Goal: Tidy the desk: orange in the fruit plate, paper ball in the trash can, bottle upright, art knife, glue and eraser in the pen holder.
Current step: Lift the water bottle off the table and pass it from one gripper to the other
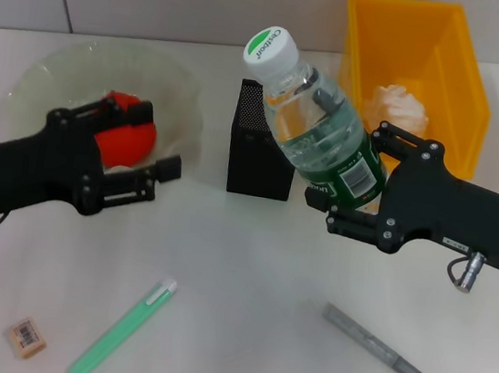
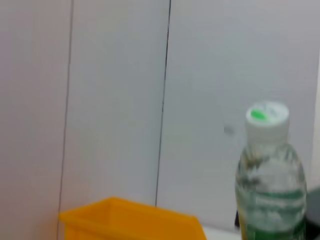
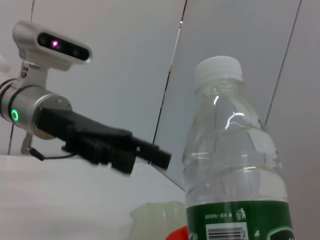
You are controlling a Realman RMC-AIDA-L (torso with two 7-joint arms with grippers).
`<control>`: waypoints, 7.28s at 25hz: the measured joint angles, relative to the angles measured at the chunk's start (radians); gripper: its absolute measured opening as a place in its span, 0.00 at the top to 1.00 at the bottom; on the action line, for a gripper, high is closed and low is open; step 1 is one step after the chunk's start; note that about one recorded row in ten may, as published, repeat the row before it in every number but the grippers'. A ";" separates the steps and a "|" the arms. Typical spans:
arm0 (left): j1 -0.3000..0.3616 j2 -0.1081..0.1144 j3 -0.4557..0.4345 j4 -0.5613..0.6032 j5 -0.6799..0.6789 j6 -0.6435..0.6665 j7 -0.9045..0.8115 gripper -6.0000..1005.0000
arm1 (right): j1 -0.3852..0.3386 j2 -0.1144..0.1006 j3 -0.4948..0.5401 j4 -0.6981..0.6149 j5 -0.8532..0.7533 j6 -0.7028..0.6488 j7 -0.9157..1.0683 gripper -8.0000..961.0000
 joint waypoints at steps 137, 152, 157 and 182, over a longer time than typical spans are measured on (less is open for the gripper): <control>-0.136 -0.010 0.576 -0.393 -0.939 0.145 0.280 0.56 | 0.143 0.006 -0.116 0.112 0.088 0.046 -0.087 0.20; -0.142 -0.010 0.602 -0.371 -0.942 0.144 0.272 0.56 | 0.147 0.006 -0.117 0.112 0.090 0.046 -0.088 0.20; -0.140 -0.010 0.608 -0.364 -0.943 0.145 0.270 0.56 | 0.147 0.006 -0.119 0.112 0.094 0.042 -0.089 0.20; -0.142 -0.010 0.616 -0.351 -0.937 0.143 0.256 0.56 | 0.166 0.002 -0.142 0.141 0.121 0.075 -0.082 0.20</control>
